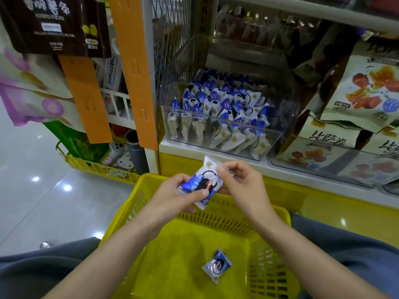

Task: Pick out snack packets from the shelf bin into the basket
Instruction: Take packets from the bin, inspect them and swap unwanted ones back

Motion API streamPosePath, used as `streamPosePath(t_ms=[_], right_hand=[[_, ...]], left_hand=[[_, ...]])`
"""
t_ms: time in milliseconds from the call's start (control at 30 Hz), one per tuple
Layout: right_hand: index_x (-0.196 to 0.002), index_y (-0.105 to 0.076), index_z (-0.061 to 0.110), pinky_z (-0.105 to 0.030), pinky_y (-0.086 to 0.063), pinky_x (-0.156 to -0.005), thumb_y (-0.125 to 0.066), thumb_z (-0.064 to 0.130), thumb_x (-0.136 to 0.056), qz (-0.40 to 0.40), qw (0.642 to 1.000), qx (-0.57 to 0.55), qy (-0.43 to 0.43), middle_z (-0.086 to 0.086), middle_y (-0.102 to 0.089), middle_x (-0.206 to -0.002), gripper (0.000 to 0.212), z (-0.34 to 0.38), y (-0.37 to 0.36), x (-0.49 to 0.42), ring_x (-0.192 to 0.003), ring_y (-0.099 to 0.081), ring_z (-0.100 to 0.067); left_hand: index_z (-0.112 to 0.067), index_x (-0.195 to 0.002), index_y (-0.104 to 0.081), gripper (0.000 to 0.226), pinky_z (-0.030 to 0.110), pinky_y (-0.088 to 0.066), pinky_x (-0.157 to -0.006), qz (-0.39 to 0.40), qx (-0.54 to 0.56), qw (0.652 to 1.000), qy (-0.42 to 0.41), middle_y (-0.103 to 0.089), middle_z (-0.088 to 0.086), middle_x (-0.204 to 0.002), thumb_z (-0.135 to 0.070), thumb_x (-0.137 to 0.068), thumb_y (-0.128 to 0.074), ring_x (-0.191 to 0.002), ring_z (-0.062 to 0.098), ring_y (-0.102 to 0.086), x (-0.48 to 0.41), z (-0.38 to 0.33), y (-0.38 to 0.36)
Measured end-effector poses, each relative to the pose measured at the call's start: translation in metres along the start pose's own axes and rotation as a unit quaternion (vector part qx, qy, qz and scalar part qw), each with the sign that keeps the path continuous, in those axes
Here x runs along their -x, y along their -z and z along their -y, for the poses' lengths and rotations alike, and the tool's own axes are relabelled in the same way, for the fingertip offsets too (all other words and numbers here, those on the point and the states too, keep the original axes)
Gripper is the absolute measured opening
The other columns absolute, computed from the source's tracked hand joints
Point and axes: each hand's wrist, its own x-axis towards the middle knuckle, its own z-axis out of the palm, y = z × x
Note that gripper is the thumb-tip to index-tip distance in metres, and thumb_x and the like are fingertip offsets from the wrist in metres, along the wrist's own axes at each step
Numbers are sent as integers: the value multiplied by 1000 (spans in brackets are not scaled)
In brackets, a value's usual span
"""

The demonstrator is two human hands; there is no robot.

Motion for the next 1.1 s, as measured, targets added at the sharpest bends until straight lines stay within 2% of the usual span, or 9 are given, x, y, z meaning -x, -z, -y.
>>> streamPosePath(t_ms=[67, 200, 333, 467, 600, 667, 833, 900, 1100], right_hand=[[-87, -57, 11, -26, -58, -62, -58, 8, -88, 34, 995, -71, -58, -10, -66, -80, 3, 6, 3, -3, -68, -66, -10], [-98, -52, 12, -17, -52, -52, -58, 0, -86, 121, 988, -64, -75, -8, -65, -76, 18, 13, 1, -2, -56, -63, -2], [-104, -52, 2, -19, -54, -56, -60, -3, -84, 154, 983, -57, -81, -15, -68, -89, 22, 10, -9, 6, -62, -65, -8], [-103, -52, 4, -21, -56, -58, -61, 0, -84, 158, 979, -79, -100, -12, -69, -85, 22, 9, -15, 7, -63, -65, -10], [-98, -53, 23, -21, -53, -67, -66, 14, -82, 140, 988, 64, 28, 4, -70, -89, 22, 13, -16, 9, -74, -64, -1], [-101, -50, 33, -11, -48, -72, -66, 26, -80, 95, 982, 116, 118, 12, -65, -92, 27, 25, -10, 5, -84, -61, 5], [-108, -54, 27, -1, -41, -79, -58, 27, -87, -13, 945, 221, 242, 18, -58, -100, 22, 68, 12, -42, -94, -55, 9], [-108, -60, 21, -4, -42, -76, -58, 23, -89, -20, 927, 297, 227, 10, -61, -99, 19, 80, 14, -75, -87, -57, 3], [-109, -64, 5, -24, -44, -83, -65, 24, -86, 52, 905, 420, 34, -10, -66, -107, 30, 77, 20, -142, -93, -59, -17]], left_hand=[[-6, -94, -64, 24, 17, -50, -54, -36, 17, 999, -25, -72, 7, -84, -15, -75, -74, -68, 8, -65, -2, -4, 8], [-14, -90, -68, 31, 27, -53, -71, -99, 121, 986, -53, -74, 5, -89, -31, -64, -74, -81, 16, -67, -9, -8, 25], [-6, -96, -65, 37, 22, -54, -63, -74, 245, 965, -57, -73, 6, -88, -25, -65, -68, -78, 15, -69, -8, -8, 17], [-8, -104, -62, 43, 27, -57, -72, -59, 240, 968, -45, -72, 8, -98, -20, -64, -71, -90, 20, -69, -2, -4, 6], [-10, -105, -61, 29, 42, -51, -88, -99, 221, 969, -53, -70, 12, -103, -7, -77, -68, -99, 28, -65, -3, -7, 11], [-13, -103, -63, 27, 42, -50, -89, -113, 214, 968, -67, -71, 7, -101, -10, -77, -69, -100, 26, -65, -4, -10, 18], [-19, -102, -65, 46, 40, -52, -85, -119, 208, 967, -86, -73, 1, -96, -34, -59, -74, -95, 21, -68, -3, -20, 31], [-20, -103, -64, 47, 42, -52, -86, -109, 207, 969, -79, -73, 1, -98, -36, -59, -73, -95, 21, -68, -1, -23, 32], [-16, -106, -62, 22, 37, -54, -82, -72, 224, 971, -32, -73, 4, -99, -20, -84, -64, -91, 19, -69, -1, -29, 35]])
